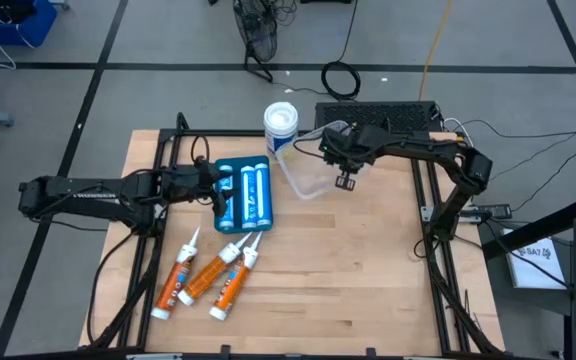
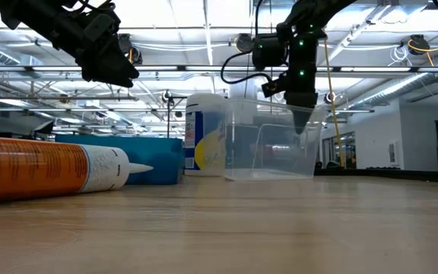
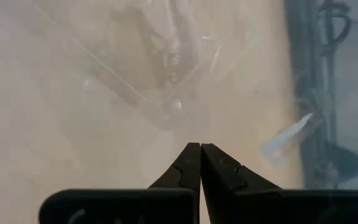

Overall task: Pick & place silicon tubes, Sealant and Lysol wipes
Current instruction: Adjust the transparent bin

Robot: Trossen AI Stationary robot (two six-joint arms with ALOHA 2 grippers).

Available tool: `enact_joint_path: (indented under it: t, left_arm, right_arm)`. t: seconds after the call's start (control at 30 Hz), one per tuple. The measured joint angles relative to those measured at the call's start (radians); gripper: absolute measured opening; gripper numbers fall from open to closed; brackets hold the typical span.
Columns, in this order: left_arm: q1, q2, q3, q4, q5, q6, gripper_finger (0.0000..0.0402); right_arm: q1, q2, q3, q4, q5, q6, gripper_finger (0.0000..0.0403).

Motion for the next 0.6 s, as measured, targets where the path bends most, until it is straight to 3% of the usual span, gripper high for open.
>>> enact_joint_path:
  t: [0.33, 0.6]
  left_arm:
    - [0.0, 0.0, 0.0, 0.0, 0.0, 0.001, 0.0264]
    - [0.0, 0.0, 0.0, 0.0, 0.0, 0.0, 0.0267]
  right_arm:
    - [0.027, 0.0, 0.0, -0.225, -0.019, 0.114, 0.0]
    - [0.071, 0.0, -0.001, -0.321, -0.146, 0.126, 0.0]
